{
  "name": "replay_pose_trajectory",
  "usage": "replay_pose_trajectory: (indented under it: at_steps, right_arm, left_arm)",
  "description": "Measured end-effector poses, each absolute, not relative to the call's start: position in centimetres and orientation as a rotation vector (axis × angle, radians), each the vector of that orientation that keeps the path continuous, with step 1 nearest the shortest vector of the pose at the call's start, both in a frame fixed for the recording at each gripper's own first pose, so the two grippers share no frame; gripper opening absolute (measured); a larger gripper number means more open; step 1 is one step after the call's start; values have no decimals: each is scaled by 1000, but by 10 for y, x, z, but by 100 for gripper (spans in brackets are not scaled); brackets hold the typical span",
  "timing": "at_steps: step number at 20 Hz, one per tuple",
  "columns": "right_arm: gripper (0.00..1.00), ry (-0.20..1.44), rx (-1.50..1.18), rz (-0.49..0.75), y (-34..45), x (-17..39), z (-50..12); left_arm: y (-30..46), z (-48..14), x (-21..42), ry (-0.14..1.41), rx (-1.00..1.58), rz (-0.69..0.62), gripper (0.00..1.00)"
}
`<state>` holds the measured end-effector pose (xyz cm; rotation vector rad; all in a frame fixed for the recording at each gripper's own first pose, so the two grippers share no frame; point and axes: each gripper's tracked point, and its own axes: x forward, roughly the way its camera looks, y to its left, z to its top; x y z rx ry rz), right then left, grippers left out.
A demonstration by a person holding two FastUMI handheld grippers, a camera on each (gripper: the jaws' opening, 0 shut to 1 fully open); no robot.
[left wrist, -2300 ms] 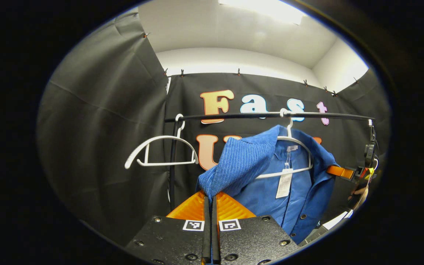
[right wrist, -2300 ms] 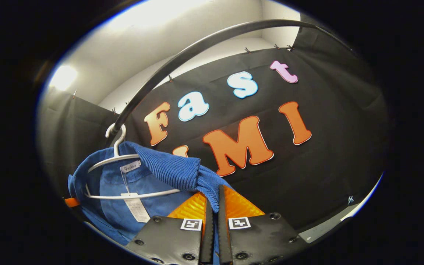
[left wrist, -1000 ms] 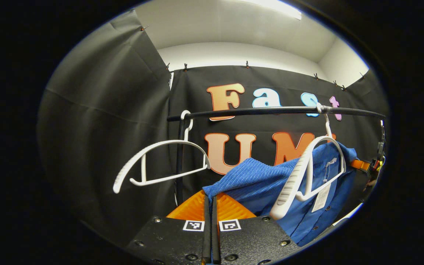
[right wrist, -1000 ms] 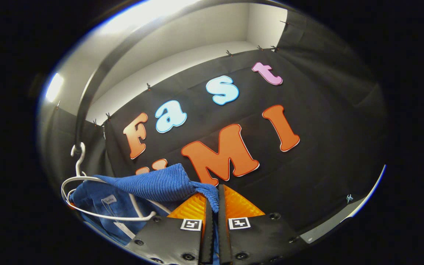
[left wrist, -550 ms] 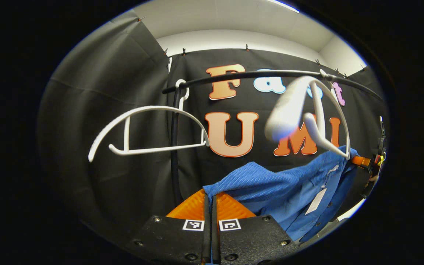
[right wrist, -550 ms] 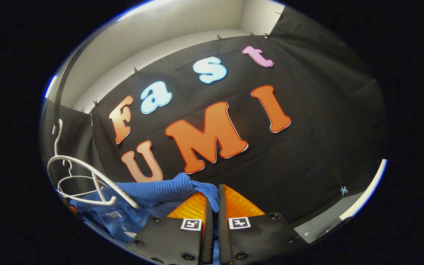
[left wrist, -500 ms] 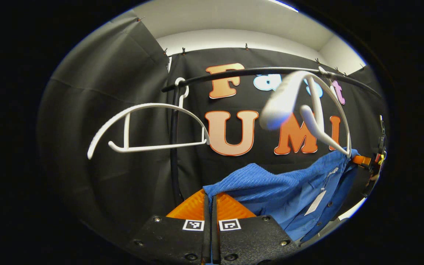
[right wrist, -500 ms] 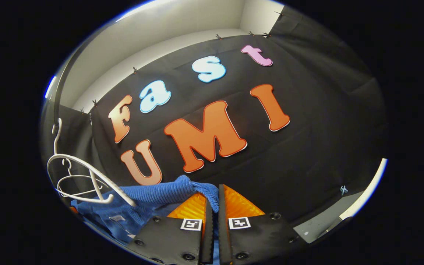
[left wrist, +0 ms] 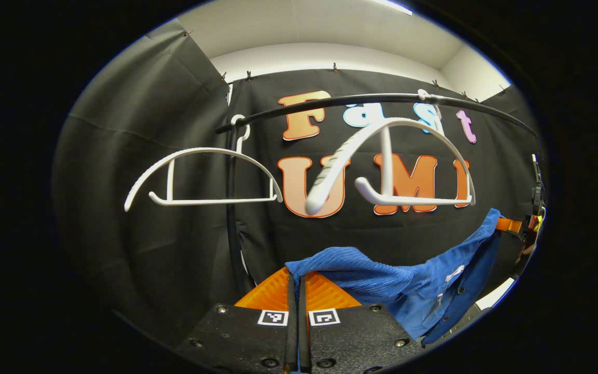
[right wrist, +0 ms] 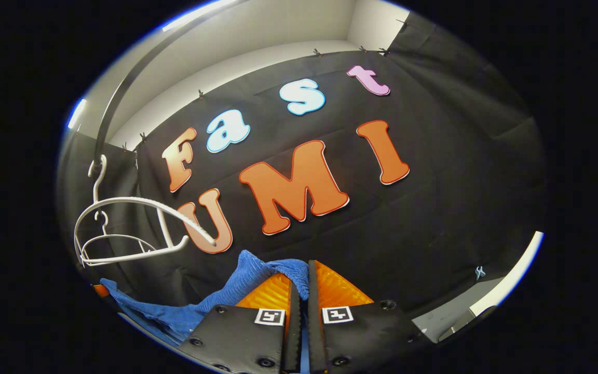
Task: Grasp the clothes on the hanger with both hands and then place them into the laundry hamper below.
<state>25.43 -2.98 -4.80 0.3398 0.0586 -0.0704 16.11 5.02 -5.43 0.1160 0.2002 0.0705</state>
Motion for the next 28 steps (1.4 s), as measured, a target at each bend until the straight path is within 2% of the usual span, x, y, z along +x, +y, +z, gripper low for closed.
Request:
replay_pose_trajectory:
  at_steps: [7, 16, 28]
  right_arm:
    - [13, 89, 341, -19, 0, 220, -60]
    - [13, 199, 269, 70, 48, 192, -111]
    - [13, 308, 162, 135, 76, 174, -211]
  left_arm:
    - [-10, -73, 142, 237, 40, -26, 1]
    - [-96, -139, 135, 354, -42, -145, 0]
    - [-125, -242, 123, 485, -137, -133, 0]
